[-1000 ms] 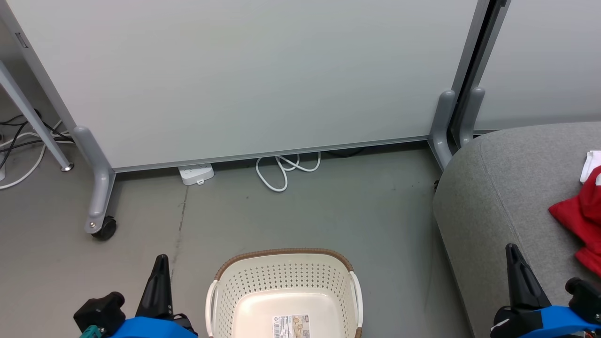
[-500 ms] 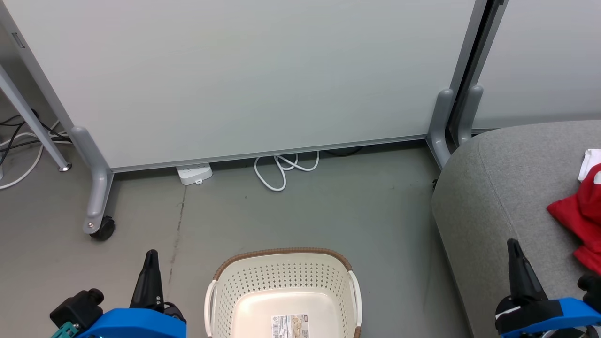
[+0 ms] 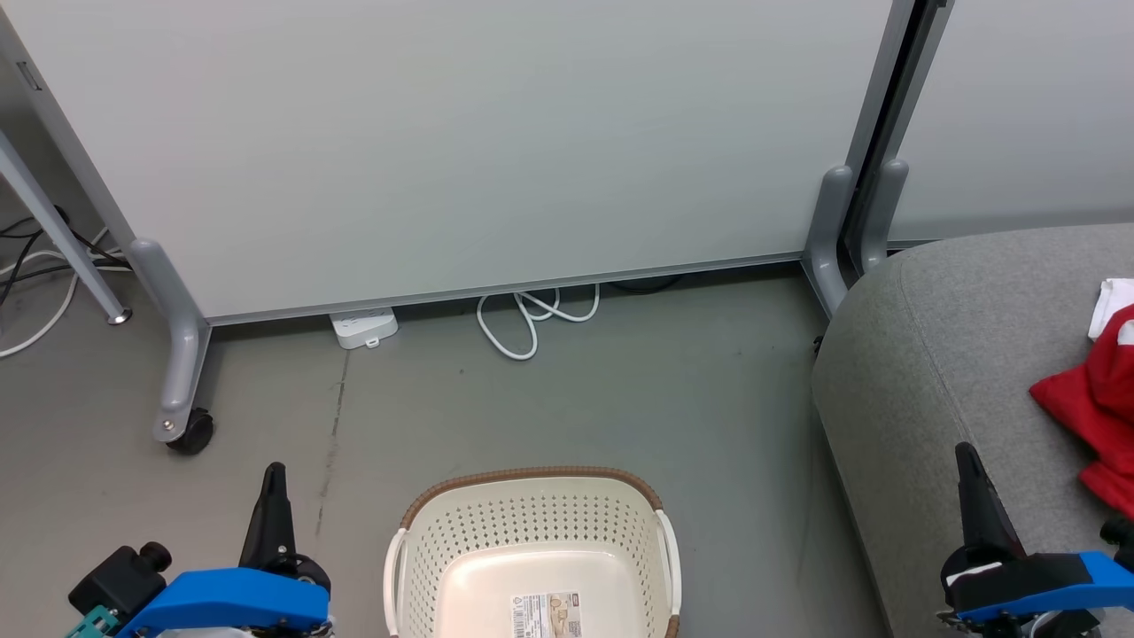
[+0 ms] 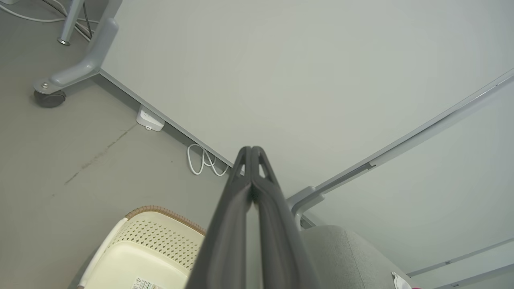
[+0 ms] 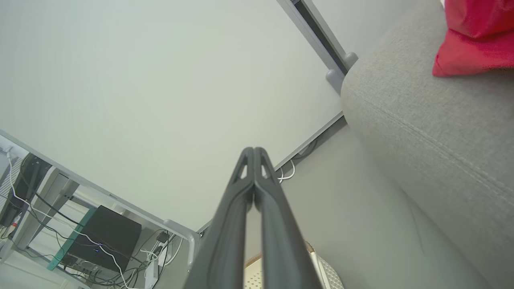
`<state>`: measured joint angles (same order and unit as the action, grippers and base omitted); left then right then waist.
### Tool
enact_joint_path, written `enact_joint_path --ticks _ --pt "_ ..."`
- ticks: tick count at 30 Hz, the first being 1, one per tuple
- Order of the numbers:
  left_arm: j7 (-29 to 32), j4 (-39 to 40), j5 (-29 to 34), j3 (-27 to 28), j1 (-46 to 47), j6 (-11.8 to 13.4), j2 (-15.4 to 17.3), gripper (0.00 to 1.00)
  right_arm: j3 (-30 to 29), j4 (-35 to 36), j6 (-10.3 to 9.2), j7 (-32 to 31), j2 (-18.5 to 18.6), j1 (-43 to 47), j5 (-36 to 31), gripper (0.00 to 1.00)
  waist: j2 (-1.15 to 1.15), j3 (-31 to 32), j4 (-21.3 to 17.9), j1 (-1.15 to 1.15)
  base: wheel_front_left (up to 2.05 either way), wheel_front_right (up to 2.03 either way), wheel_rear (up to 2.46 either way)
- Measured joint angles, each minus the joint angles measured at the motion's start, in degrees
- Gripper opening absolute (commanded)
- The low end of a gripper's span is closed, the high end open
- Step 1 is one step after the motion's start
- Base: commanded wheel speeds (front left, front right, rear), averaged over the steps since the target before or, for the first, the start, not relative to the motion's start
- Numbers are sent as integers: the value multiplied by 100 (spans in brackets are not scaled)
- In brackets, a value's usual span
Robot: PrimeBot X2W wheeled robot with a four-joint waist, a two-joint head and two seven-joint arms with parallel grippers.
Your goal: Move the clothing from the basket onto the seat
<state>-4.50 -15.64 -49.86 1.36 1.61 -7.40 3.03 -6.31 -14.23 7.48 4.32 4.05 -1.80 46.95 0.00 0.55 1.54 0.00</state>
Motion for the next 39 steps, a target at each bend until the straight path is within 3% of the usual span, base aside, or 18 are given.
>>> enact_joint_path --ticks 39 --pt "614 83 -2387 283 236 0 0 0 -12 5 0 -620 -60 -241 2538 0 0 -33 -74 0 0 0 0"
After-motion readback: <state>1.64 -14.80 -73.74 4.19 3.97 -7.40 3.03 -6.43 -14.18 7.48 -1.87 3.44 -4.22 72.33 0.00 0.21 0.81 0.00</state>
